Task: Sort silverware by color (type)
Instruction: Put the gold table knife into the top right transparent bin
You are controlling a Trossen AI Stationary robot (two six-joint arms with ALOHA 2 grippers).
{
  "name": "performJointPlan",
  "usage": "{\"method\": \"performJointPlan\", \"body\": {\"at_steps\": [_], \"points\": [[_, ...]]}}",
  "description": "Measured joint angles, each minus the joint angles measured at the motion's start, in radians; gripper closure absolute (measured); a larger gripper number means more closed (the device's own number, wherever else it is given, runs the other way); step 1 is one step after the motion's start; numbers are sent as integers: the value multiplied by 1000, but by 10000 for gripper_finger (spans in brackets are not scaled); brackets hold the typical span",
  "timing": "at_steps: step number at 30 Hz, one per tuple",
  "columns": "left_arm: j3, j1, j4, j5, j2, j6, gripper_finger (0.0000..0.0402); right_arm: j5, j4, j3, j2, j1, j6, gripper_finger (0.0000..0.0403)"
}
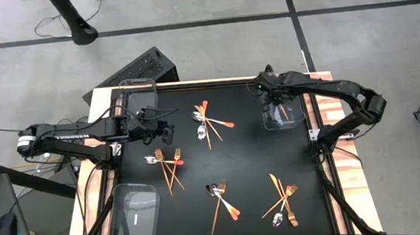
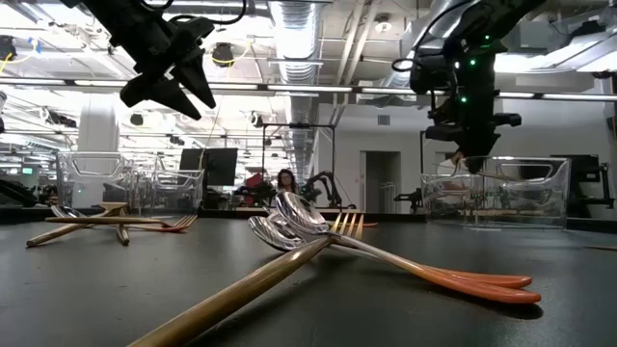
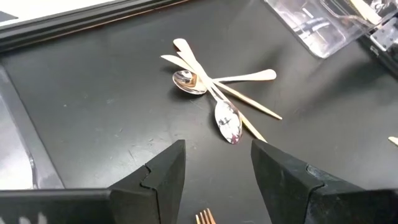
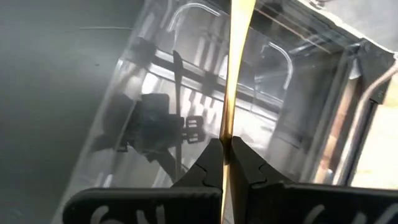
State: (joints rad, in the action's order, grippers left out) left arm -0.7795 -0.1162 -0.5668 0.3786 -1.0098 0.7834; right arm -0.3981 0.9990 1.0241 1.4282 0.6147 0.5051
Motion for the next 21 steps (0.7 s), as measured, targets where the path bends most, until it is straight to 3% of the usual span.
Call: {"method": "performJointPlan", "body": {"at_steps": [7,16,21], "points": [[0,0,0,34,0,34,231,4,-17,0,-1,11,-18,377],[0,0,4,33,0,49,231,4,6,0,0,7,18,288],[0,0,4,29,0,50,231,6,30,0,-20,-18,23,264]]}}
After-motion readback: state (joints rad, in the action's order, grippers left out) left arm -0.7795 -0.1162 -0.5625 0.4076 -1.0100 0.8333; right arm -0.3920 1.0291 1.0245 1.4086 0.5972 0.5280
